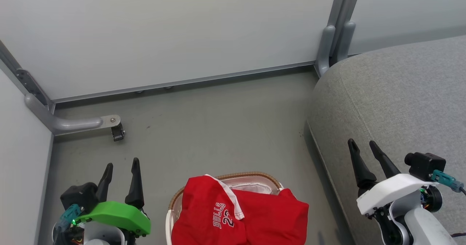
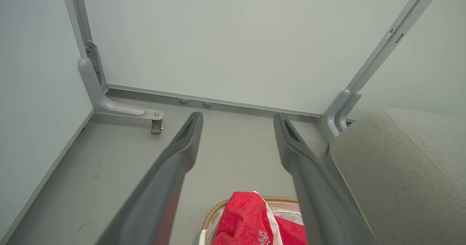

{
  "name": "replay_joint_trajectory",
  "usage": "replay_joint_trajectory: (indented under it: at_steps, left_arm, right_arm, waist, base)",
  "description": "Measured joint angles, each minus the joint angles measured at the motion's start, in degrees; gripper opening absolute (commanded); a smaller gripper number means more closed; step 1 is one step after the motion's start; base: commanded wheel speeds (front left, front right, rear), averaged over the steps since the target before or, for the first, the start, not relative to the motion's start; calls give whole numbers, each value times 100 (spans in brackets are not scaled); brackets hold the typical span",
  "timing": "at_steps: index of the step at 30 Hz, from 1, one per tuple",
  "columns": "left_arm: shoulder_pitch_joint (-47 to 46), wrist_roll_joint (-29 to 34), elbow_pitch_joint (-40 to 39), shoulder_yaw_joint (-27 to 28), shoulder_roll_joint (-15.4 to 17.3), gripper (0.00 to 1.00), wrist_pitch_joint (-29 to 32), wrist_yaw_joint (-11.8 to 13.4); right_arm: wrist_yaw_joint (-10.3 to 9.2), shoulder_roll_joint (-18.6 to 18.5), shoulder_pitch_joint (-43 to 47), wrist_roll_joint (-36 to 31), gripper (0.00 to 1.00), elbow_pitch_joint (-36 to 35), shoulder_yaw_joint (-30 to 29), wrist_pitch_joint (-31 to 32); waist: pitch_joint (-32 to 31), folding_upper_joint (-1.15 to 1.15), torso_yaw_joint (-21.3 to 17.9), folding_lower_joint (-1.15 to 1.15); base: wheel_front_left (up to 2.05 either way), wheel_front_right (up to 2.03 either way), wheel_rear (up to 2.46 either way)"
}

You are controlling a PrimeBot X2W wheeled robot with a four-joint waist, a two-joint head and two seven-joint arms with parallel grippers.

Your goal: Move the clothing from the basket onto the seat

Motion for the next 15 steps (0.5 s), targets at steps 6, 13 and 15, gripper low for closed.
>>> replay_joint_trajectory:
  at_steps: [6,13,15]
  left_arm:
    - [48,299,-31,-3,-3,100,-79,0]
    - [112,651,-64,19,-47,100,-174,-3]
    - [114,719,-73,62,-64,100,-211,-8]
  right_arm:
    - [0,-5,60,-290,100,32,10,-67]
    - [0,21,102,-587,100,109,1,-165]
    - [0,46,114,-671,100,138,-33,-193]
  waist:
    - [5,0,-1,0]
    - [11,0,0,0]
    - [14,0,2,0]
  base:
    - [0,0,0]
    - [0,0,0]
    - [0,0,0]
